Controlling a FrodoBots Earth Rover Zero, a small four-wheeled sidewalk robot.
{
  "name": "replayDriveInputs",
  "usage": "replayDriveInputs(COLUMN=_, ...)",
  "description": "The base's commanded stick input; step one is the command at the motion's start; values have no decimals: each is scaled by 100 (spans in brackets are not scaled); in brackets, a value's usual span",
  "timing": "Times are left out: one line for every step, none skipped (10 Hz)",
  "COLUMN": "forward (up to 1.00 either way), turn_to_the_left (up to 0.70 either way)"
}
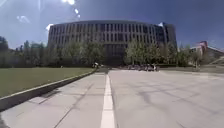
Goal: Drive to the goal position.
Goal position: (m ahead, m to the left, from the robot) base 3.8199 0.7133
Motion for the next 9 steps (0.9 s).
replayDriveInputs(forward=70, turn_to_the_left=1)
replayDriveInputs(forward=70, turn_to_the_left=1)
replayDriveInputs(forward=70, turn_to_the_left=1)
replayDriveInputs(forward=70, turn_to_the_left=1)
replayDriveInputs(forward=70, turn_to_the_left=1)
replayDriveInputs(forward=70, turn_to_the_left=1)
replayDriveInputs(forward=70, turn_to_the_left=1)
replayDriveInputs(forward=70, turn_to_the_left=1)
replayDriveInputs(forward=70, turn_to_the_left=1)
